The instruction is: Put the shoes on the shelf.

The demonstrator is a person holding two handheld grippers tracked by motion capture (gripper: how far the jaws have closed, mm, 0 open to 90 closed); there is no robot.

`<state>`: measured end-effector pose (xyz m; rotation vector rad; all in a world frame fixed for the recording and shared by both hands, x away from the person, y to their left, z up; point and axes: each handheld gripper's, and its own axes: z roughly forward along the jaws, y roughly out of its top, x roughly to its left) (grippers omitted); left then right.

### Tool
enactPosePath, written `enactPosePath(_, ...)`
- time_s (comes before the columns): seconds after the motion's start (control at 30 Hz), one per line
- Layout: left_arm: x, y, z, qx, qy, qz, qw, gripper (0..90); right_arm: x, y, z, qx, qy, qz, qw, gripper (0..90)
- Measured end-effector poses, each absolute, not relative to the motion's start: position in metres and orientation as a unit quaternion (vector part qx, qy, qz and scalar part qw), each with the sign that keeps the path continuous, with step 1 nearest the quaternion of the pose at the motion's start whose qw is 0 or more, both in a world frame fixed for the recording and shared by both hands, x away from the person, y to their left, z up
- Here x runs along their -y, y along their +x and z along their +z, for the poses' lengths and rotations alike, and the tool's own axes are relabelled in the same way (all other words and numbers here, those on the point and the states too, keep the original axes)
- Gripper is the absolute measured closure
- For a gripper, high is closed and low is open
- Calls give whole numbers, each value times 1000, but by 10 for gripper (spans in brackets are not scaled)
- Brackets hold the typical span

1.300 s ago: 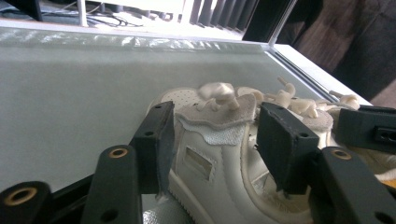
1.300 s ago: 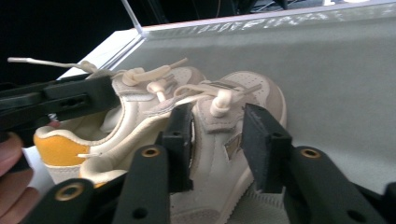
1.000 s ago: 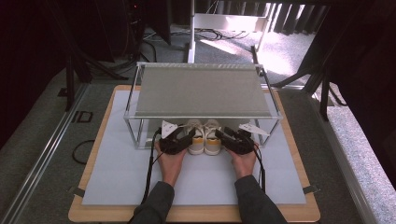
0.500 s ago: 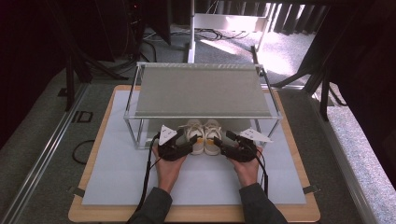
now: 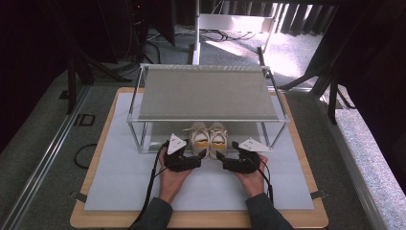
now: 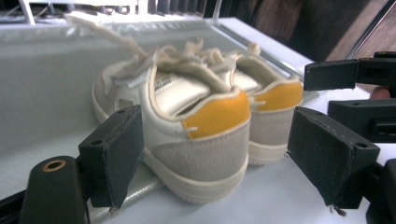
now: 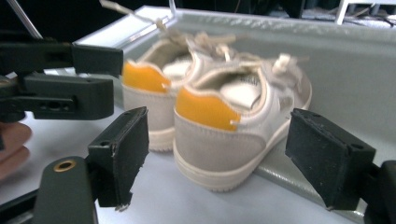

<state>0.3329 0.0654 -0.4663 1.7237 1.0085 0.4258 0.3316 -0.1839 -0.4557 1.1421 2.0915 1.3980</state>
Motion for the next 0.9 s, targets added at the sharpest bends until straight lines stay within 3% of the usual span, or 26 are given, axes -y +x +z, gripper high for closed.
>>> enactPosePath(0.4,-59,344,-479,-431,744,160,484,221,177,345,-473,-758,421,467,171,214)
enactPosePath(0.6,-58,348,-479,-434,749,155,475,224,176,349,-477,-759,425,467,158,280)
enactPosePath(0.9,-58,351,-476,-435,749,151,477,269,175,350,-476,-761,423,467,157,293)
